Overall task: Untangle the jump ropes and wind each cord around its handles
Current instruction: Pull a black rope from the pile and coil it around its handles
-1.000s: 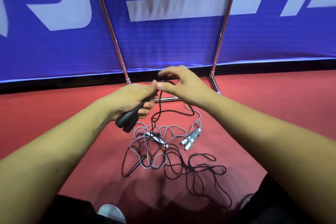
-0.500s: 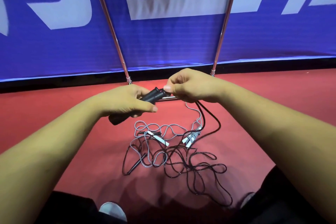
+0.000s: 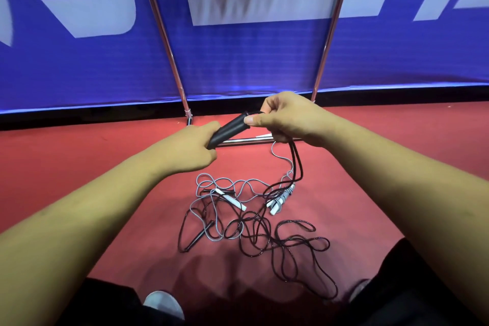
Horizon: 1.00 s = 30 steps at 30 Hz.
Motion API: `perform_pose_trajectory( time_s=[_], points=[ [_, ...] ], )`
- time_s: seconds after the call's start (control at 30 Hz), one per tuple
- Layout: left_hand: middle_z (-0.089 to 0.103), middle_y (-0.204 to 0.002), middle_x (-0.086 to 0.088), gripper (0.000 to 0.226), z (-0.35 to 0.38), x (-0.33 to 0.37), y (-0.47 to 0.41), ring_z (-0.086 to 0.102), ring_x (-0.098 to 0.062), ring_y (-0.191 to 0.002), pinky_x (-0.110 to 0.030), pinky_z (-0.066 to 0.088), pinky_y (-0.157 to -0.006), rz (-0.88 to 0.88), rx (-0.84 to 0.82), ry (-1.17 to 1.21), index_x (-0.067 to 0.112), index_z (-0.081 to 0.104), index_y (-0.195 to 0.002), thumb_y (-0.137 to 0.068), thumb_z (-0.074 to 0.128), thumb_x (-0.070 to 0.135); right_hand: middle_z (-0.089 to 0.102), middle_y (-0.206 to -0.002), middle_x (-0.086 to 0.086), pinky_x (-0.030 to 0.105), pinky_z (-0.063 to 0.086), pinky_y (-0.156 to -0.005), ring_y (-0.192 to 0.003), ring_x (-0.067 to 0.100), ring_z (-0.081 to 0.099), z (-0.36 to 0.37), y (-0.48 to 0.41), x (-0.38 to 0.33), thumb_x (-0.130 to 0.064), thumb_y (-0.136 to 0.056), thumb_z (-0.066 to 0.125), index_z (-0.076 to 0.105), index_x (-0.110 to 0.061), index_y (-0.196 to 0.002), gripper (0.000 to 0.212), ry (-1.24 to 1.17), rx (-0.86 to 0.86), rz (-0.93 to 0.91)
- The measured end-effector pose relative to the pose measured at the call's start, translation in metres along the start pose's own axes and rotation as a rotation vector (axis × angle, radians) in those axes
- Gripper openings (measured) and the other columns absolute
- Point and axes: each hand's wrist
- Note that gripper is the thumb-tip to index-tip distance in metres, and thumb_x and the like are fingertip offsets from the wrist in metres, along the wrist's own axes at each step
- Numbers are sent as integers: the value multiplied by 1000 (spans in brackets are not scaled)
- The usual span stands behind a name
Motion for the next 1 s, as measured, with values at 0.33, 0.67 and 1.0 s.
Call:
perform_pose_trajectory(
  time_s=[0.33, 0.67, 1.0],
  points=[
    [51, -60, -5, 33, -7, 1, -9, 43, -19, -50, -30, 27, -52, -70, 130, 837, 2, 68, -97, -86, 69, 34, 47, -56, -3, 26, 44, -57, -53, 17, 50, -8, 1, -6, -28, -95, 62, 56, -6, -82, 26, -181, 40, -117],
    [73, -93, -22, 31, -26, 8, -9, 73, -32, -94, -36, 60, -82, -138, 255, 1846, 10, 53, -77, -101, 47, 28, 51, -63, 6, 35, 47, -69, -59, 22, 59, 20, 0, 7, -12, -102, 46, 62, -2, -91, 21, -275, -136, -58],
    [73, -111, -12, 40, -12, 16, -17, 71, -28, -104, -40, 56, -85, -140, 407, 2048, 0, 48, -128, -106, 37, 31, 39, -55, -1, 24, 21, -48, -40, 10, 32, 74, 15, 3, -24, -104, 41, 61, -8, -89, 30, -435, -308, 193]
  ],
)
Point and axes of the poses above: each hand's wrist, its own y-axis away from the middle knuckle, its own z-axis out of the palm, x = y × z
